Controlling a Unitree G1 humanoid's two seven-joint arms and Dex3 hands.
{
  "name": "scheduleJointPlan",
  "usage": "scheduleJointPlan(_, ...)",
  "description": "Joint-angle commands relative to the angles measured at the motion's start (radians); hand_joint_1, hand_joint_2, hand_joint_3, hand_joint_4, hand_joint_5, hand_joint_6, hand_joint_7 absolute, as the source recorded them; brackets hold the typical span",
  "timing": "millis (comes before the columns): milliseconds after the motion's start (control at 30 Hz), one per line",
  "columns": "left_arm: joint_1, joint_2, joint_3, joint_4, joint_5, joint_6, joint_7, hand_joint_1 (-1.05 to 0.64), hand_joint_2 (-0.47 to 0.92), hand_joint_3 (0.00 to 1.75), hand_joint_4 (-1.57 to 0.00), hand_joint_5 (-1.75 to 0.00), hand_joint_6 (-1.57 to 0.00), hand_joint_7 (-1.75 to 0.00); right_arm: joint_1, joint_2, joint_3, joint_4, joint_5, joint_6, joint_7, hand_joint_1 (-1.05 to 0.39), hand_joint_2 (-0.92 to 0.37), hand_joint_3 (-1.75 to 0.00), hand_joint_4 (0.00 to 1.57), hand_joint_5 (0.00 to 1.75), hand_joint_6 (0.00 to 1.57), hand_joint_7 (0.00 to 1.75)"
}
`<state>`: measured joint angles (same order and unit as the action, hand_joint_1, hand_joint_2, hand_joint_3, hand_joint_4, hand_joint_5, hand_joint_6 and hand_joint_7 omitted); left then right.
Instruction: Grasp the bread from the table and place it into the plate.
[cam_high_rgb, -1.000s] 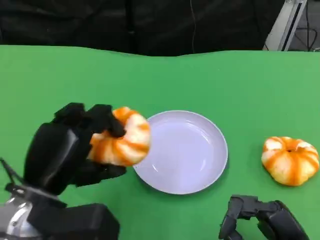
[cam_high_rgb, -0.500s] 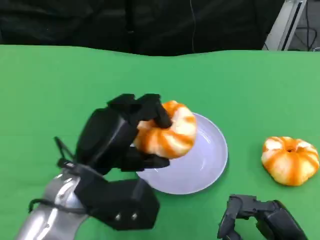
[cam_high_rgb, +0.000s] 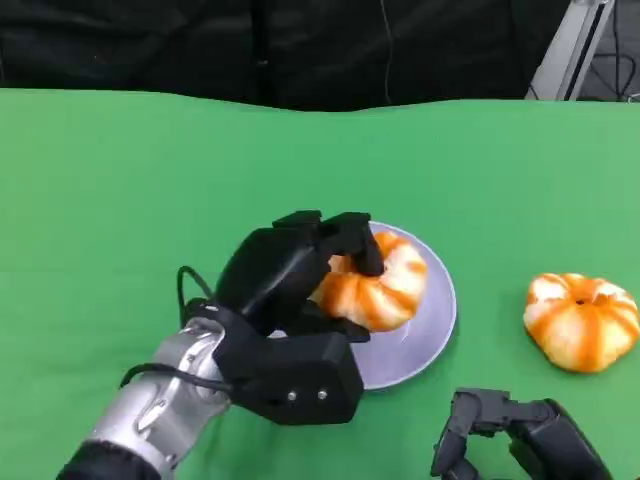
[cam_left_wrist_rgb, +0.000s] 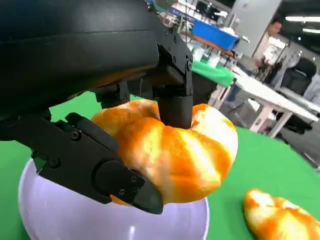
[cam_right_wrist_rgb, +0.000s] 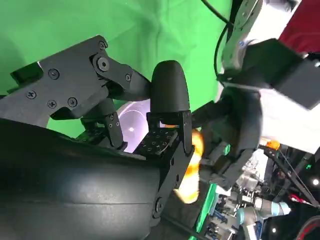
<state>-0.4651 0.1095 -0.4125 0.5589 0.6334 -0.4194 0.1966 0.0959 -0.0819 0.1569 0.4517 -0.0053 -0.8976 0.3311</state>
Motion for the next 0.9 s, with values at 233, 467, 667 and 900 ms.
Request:
scheduleJointPlan(233,-0.137,-0.012,-0.032,0.229,-0.002,-0.046,0.01,-0.15,0.78,0.0,-0.6,-1.62,-0.63,-1.37,-0.004,0.003,0.003,0.013,0.005,-0.013,-0.013,-0.26,-0.6,-0.96,0.81,1.52,0.78,1.33)
scheduleJointPlan(467,-0.182,-0.016,-0.044,0.318,-0.004,-0.041,0.002,-0.14,0.77,0.0,-0.58,-1.67,-0.61,-1.41,-0.008,0.001,0.003,0.017,0.003,-0.02,-0.016,-0.25,-0.61,-0.93,0.81,1.53,0.78,1.32)
scheduleJointPlan(667,-0.204,-0.02,-0.056,0.361,-0.004,-0.031,-0.009,-0.14,0.77,0.0,-0.59,-1.61,-0.61,-1.38,-0.004,-0.002,0.005,0.008,0.002,-0.011,-0.018,-0.25,-0.62,-0.91,0.8,1.53,0.78,1.32)
scheduleJointPlan(900,-0.221,-0.027,-0.067,0.387,-0.011,-0.013,-0.061,-0.17,0.77,0.0,-0.64,-1.33,-0.75,-0.97,-0.003,0.0,0.006,0.006,0.004,-0.011,-0.021,-0.24,-0.63,-0.9,0.81,1.53,0.78,1.32)
